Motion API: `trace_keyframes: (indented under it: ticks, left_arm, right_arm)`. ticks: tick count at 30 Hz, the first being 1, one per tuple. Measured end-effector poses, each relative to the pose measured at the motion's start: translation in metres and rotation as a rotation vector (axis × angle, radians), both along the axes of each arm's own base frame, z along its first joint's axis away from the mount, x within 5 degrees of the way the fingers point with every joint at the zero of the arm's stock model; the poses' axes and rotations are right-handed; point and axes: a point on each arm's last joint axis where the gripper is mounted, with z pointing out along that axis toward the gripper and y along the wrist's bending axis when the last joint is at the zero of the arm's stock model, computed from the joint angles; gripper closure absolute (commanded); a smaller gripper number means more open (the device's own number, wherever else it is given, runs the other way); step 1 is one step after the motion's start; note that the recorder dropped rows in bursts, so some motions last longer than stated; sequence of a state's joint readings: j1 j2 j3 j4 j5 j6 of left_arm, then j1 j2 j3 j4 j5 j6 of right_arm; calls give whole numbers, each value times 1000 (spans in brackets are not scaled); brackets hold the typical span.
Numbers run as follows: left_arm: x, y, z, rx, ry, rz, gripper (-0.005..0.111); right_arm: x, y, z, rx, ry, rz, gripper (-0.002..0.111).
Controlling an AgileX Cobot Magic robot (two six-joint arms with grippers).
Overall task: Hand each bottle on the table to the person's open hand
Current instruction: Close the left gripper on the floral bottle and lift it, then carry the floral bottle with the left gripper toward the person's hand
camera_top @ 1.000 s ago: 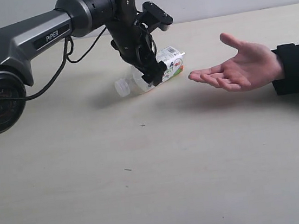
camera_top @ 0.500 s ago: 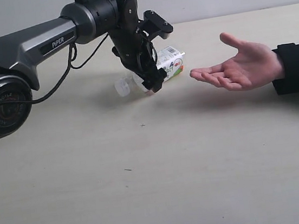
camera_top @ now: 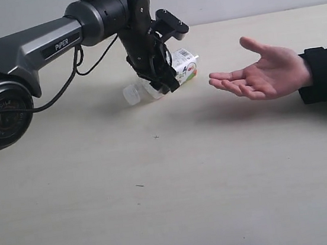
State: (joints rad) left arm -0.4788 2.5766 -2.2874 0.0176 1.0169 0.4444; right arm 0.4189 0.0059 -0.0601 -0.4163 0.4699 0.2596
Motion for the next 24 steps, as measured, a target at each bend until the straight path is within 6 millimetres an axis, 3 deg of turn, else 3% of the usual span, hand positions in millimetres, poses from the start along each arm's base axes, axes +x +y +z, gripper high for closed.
trace_keyframes:
  ticks: [4,8,10,13,15,18,24]
  left_arm:
    - [-3,2,11,-5,22,42,106]
    - [-7,4,39,-46,19,138,106]
    - [-15,8,76,-98,19,255,106]
    - [-28,7,107,-137,33,347,106]
    - [-39,-2,124,-180,32,401,106]
    - [-62,-32,136,-226,44,424,106]
    - [-103,-84,138,-302,110,532,106]
  right_arm:
    - [0,0,0,0,0,0,108]
    - [0,0,0,0,0,0,108]
    - [0,0,0,0,0,0,108]
    - [0,0,0,0,0,0,108]
    - [0,0,0,0,0,0,108]
    - [0,0,0,0,0,0,108]
    - [0,0,0,0,0,0,108]
